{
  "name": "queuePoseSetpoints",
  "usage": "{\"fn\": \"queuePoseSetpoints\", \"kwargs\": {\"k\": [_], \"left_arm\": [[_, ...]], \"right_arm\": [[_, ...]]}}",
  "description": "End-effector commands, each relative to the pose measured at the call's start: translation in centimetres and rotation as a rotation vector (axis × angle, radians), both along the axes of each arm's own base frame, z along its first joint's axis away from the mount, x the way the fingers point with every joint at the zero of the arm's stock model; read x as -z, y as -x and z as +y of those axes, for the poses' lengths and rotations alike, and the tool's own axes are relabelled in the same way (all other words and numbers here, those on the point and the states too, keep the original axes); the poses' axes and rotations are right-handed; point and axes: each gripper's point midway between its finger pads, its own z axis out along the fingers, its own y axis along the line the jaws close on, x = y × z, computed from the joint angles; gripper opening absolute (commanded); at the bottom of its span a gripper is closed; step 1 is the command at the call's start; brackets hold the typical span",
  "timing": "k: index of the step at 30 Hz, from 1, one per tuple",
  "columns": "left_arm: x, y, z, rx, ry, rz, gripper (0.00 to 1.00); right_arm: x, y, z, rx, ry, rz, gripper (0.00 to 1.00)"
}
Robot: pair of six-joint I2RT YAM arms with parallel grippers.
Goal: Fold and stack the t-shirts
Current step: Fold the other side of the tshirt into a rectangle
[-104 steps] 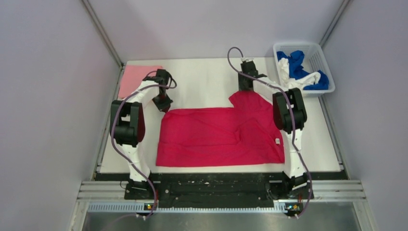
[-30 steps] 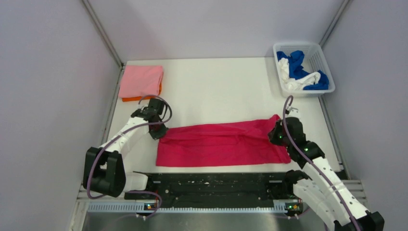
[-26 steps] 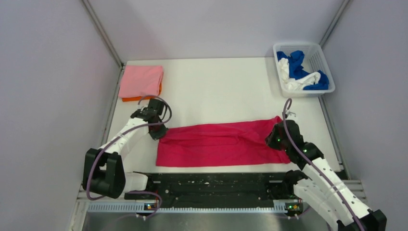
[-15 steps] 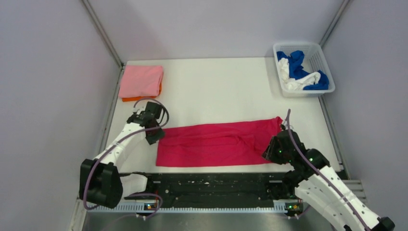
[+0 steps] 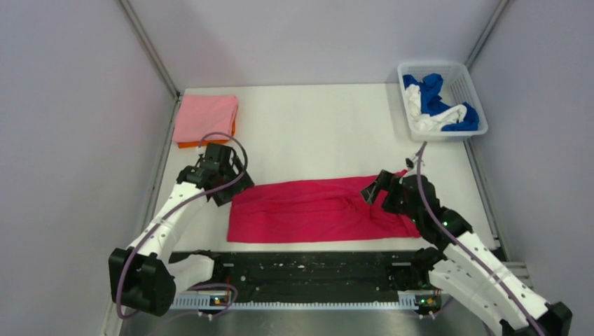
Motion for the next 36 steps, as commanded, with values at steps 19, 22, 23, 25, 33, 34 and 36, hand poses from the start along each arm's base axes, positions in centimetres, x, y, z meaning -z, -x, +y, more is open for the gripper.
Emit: {"fn": "queuePoseSetpoints", "kwargs": {"k": [19,22,23,25,33,34,36], "left_arm": [[8.4,2.1,-2.6,0.118,-0.009,0.215,0.83],[8.1,2.3,-2.5,0.112,-0.008,0.206,0.83],[7.9,2.2,-2.5,0.107,-0.009,0.201,0.83],[7.7,2.3,-2.3,0.103,-0.015,0.197,0.83],[6.0,1.7,-2.0,0.096,-0.03,0.159,0.83],[5.7,1.7,-2.0,0.095,-0.031,0.154,0.83],[4.9,1.3,-2.2,0.1,-0.022,0.129,0.83]], "right_arm": [[7.9,-0.2,8.6,-0.463,0.178,0.114,0.99],[7.9,2.9,10.7,-0.585,0.169,0.11,0.99],[7.7,3.8,11.2,-0.612,0.166,0.114,0.99],[7.7,5.6,11.7,-0.649,0.175,0.137,0.99],[5.7,5.3,8.9,-0.448,0.18,0.107,0.99],[5.2,5.0,8.6,-0.412,0.16,0.092,0.99],[4.0,4.8,7.9,-0.333,0.092,0.07,0.99]]}}
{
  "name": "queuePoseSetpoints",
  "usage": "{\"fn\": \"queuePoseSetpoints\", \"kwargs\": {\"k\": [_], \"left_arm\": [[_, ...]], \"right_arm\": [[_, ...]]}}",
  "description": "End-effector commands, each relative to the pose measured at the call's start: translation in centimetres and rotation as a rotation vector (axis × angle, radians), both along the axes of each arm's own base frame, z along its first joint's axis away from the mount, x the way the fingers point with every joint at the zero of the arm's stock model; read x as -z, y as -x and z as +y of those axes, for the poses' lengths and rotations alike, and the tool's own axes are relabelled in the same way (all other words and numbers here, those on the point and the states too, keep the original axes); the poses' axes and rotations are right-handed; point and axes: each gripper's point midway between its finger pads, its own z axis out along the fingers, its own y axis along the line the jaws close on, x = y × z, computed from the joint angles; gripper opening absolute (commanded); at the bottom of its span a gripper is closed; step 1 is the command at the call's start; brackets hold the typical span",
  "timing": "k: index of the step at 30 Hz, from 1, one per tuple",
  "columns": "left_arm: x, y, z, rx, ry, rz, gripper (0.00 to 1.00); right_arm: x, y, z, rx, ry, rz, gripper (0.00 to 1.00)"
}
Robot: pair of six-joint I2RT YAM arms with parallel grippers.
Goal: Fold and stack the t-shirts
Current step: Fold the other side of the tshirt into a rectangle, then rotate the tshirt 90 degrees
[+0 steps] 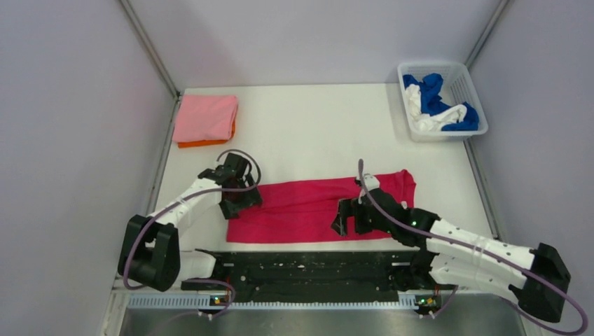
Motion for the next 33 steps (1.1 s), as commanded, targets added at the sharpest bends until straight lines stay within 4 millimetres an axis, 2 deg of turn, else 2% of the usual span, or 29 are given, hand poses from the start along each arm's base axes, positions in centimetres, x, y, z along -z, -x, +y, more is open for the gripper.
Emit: {"fn": "queuePoseSetpoints", "kwargs": {"k": [1,5,9,12,15,20,26,33], "left_arm": [[-3.2,-1.7,-0.3,-0.001,0.016,-0.096,0.83],[-6.2,-3.7,-1.7,0.037,0.067,-0.176,0.83],[-8.2,-5.5,-4.4,0.112,0.14,-0.239,0.84],[-7.5,-5.7,-6.9,0.194,0.23,-0.208,0.83],[-5.4,-5.1,-7.5,0.222,0.233,-0.128,0.82],[-2.7,-4.1,-6.7,0.221,0.191,-0.054,0.82],[-0.7,-2.9,-7.9,0.228,0.259,0.002,0.82],[1.5,-1.6,-9.6,0.213,0.291,0.083,0.81]], "right_arm": [[-2.1,-1.0,-2.0,0.223,-0.105,-0.033,0.99],[-0.9,0.2,-3.6,0.332,-0.137,0.061,0.99],[1.8,1.4,-5.4,0.424,-0.097,0.161,0.99],[3.2,0.8,-6.2,0.491,-0.088,0.182,0.99],[4.2,-0.2,-6.7,0.499,-0.082,0.188,0.99],[5.2,-3.2,-8.4,0.555,-0.074,0.174,0.99],[5.5,-8.1,-9.0,0.576,-0.09,0.141,0.99],[5.1,-16.9,-9.0,0.581,-0.015,0.087,0.99]]}}
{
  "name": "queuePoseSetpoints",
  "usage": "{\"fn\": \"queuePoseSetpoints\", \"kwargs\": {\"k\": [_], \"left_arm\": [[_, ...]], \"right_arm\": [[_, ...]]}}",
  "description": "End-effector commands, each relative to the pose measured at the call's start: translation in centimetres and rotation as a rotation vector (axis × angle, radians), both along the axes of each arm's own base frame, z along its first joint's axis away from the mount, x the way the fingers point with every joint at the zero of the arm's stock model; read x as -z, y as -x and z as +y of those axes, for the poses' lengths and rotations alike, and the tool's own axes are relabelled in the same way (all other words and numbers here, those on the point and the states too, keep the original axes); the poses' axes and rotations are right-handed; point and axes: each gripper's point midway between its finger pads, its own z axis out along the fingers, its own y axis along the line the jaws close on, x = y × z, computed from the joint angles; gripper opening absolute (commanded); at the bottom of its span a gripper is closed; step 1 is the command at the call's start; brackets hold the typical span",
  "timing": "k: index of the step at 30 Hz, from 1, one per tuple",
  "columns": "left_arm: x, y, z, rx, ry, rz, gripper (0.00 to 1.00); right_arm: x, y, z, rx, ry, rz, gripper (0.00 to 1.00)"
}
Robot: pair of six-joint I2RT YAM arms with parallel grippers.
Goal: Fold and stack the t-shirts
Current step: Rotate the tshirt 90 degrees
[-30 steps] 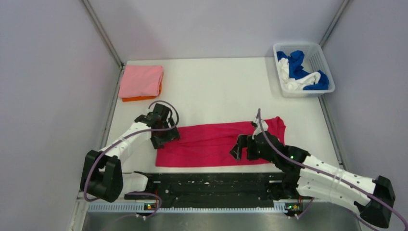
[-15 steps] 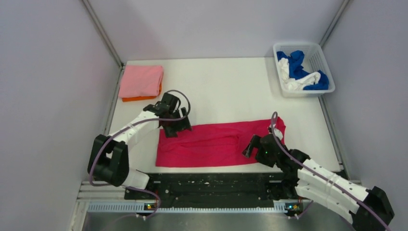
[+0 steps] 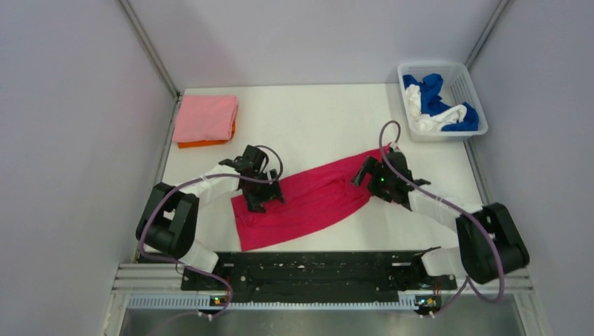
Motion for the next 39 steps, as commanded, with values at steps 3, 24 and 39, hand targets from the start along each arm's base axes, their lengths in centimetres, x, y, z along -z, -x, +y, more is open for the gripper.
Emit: {"fn": "queuePoseSetpoints", "kwargs": {"k": [3,24,39], "left_arm": [[0.8,0.7,-2.8,0.01,0.067,0.027,0.8],[-2.2,-1.0,-11.8,-0.254,0.136,-0.02,0.82],[-9.8,-2.4,-4.8,-0.172,-0.038,-0.383,0.87]], "right_arm": [[1.9,-9.1,-0.1,-0.079,0.164,-0.009,0.99],[5.5,-30.6,15.2,-0.421,-0.031,-0.092,0.99],[-8.8,-24.4,2.9,-0.114,0.32,-0.235,0.99]]}}
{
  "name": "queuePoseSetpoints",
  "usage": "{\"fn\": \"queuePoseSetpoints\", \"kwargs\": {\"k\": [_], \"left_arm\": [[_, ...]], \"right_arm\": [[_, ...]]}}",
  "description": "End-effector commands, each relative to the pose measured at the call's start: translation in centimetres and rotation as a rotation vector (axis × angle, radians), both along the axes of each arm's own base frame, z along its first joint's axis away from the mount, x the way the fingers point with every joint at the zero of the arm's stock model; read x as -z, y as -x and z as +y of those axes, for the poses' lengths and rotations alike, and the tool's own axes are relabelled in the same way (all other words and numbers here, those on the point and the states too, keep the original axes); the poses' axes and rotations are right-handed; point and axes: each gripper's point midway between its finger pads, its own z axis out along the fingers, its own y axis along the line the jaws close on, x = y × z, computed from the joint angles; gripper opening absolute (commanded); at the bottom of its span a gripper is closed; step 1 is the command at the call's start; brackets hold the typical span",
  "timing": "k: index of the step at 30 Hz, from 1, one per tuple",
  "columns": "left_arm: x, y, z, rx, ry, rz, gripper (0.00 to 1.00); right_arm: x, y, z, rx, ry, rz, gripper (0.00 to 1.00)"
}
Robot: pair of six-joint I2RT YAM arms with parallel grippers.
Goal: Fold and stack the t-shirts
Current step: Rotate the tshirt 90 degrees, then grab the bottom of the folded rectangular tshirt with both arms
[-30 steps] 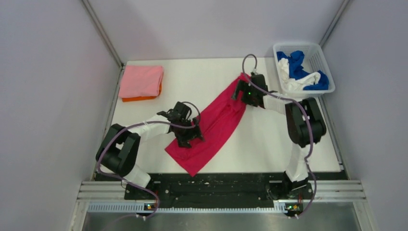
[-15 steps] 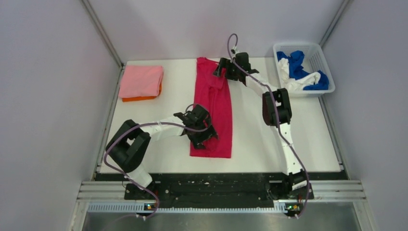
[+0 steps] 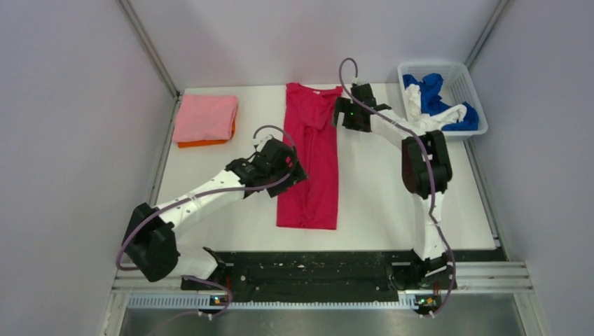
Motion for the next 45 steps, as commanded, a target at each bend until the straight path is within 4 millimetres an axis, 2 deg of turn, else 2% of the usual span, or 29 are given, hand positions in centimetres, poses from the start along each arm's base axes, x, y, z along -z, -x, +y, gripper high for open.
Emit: {"fn": "queuePoseSetpoints", "kwargs": {"k": [1,3,5,6,8,12,17,19,23,28,32,35,37,38,39,42,43,45], "left_arm": [[0.4,1.0,5.0,-0.009,-0.162,-0.06,0.87],[1.7,2.2,6.4,0.009,-0.188,-0.044,0.87],[2.6,3.3,7.4,0.026,-0.196,-0.037,0.86],[3.1,3.7,7.6,0.041,-0.197,-0.031,0.86],[4.3,4.6,7.9,0.062,-0.191,-0.014,0.86],[6.0,5.6,7.3,0.108,-0.15,0.01,0.81],[7.9,6.2,7.5,0.115,-0.16,0.049,0.72],[8.4,6.6,7.5,0.123,-0.159,0.063,0.68],[9.9,7.6,7.7,0.134,-0.17,0.12,0.62],[11.3,8.5,7.1,0.163,-0.135,0.167,0.54],[11.6,8.1,6.4,0.174,-0.116,0.164,0.51],[11.6,8.2,5.7,0.198,-0.092,0.171,0.41],[11.8,8.3,5.6,0.207,-0.093,0.179,0.27],[11.9,8.3,5.8,0.204,-0.1,0.18,0.13],[12.0,8.4,6.0,0.2,-0.111,0.182,0.01],[11.8,8.8,6.8,0.202,-0.136,0.179,0.0],[11.7,9.1,7.0,0.206,-0.135,0.178,0.0],[11.7,10.0,7.4,0.219,-0.128,0.183,0.0]], "right_arm": [[-5.5,6.3,-4.4,0.076,0.046,-0.087,0.99],[-3.7,11.6,-4.1,0.033,-0.011,-0.037,0.99],[-2.1,17.1,-2.9,-0.009,-0.088,0.018,0.98],[-0.5,20.5,-2.5,-0.03,-0.116,0.058,0.98],[-0.1,24.9,-0.8,-0.066,-0.203,0.085,0.97],[-1.4,30.3,2.5,-0.169,-0.328,0.109,0.94],[-0.2,36.1,4.0,-0.216,-0.324,0.214,0.87],[0.6,37.6,4.3,-0.218,-0.327,0.256,0.83],[1.5,39.4,4.4,-0.232,-0.288,0.304,0.74],[2.8,40.3,3.9,-0.232,-0.236,0.334,0.67],[3.2,40.3,4.6,-0.243,-0.264,0.338,0.61],[3.9,40.1,4.6,-0.235,-0.245,0.343,0.59],[4.4,39.8,4.6,-0.225,-0.237,0.338,0.57],[4.6,39.6,4.7,-0.223,-0.234,0.334,0.54],[4.8,39.7,4.8,-0.225,-0.232,0.342,0.5],[5.5,41.3,5.1,-0.274,-0.237,0.419,0.09],[5.7,42.2,5.0,-0.302,-0.229,0.447,0.0],[5.9,44.1,4.2,-0.345,-0.184,0.492,0.0]]}}
